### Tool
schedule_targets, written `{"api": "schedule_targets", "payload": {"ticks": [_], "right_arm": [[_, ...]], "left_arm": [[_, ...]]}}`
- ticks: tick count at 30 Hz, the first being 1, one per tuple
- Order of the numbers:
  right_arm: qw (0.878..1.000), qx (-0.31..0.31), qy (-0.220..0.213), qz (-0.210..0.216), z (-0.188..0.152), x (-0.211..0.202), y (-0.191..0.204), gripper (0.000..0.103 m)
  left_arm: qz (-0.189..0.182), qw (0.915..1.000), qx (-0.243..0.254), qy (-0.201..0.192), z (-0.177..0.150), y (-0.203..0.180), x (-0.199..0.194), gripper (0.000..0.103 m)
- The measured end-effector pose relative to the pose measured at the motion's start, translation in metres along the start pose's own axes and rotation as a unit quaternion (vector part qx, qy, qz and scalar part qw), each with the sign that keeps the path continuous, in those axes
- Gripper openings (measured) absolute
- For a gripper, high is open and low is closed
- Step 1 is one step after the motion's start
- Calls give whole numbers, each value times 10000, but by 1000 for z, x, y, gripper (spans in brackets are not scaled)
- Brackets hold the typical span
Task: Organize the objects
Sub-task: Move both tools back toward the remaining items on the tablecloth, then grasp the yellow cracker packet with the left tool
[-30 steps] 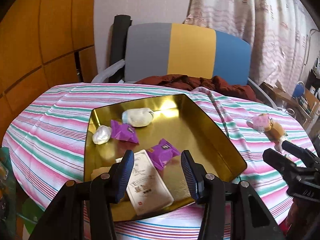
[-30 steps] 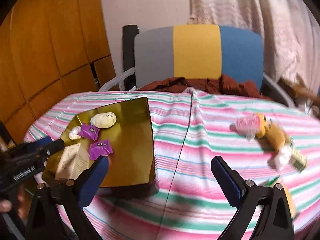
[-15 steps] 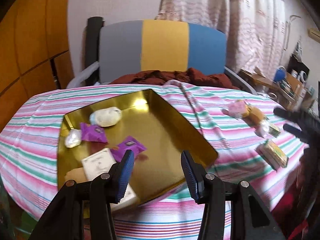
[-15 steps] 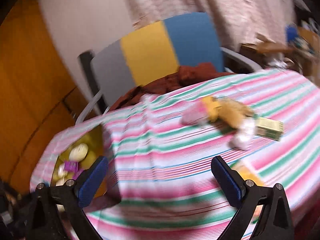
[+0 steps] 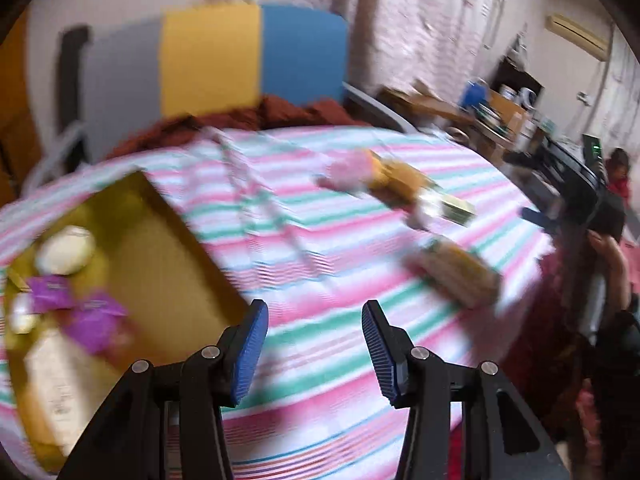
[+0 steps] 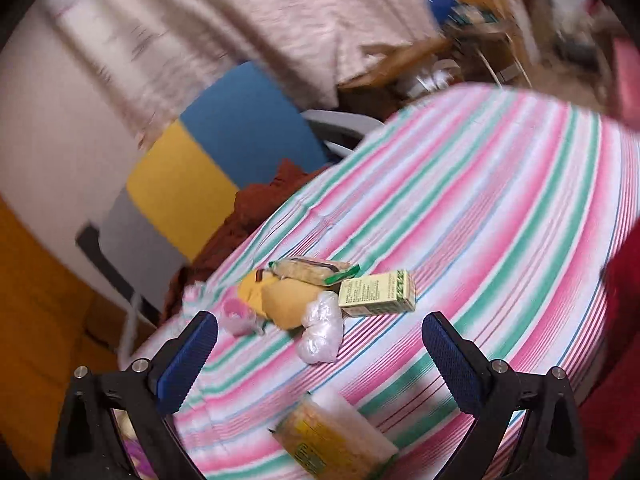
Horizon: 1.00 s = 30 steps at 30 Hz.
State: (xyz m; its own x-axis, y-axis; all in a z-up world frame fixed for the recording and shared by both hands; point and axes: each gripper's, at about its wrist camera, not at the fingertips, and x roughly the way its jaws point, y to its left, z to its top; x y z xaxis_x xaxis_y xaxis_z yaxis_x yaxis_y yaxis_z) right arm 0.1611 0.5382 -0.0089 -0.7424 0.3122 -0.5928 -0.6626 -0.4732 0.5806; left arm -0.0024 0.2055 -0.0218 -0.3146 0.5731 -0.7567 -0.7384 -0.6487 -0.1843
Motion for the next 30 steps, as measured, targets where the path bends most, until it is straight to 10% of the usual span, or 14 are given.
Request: {"api": "schedule_targets", "payload": {"ticks": [13,20,30], "right_arm": [[9935,521,216,988,-3,2,-12,103],[9898,556,304,1273,-4,3,-12,103],[9859,754,342,1452,-2,4,-18,103]], "left_arm": [[-1451,9807,-365,1255,32,-79,102,49],[-1428,9710,-907,1688,48,-100,138,64],[-560,9805,-542,1805,58,-125,167,66]]}}
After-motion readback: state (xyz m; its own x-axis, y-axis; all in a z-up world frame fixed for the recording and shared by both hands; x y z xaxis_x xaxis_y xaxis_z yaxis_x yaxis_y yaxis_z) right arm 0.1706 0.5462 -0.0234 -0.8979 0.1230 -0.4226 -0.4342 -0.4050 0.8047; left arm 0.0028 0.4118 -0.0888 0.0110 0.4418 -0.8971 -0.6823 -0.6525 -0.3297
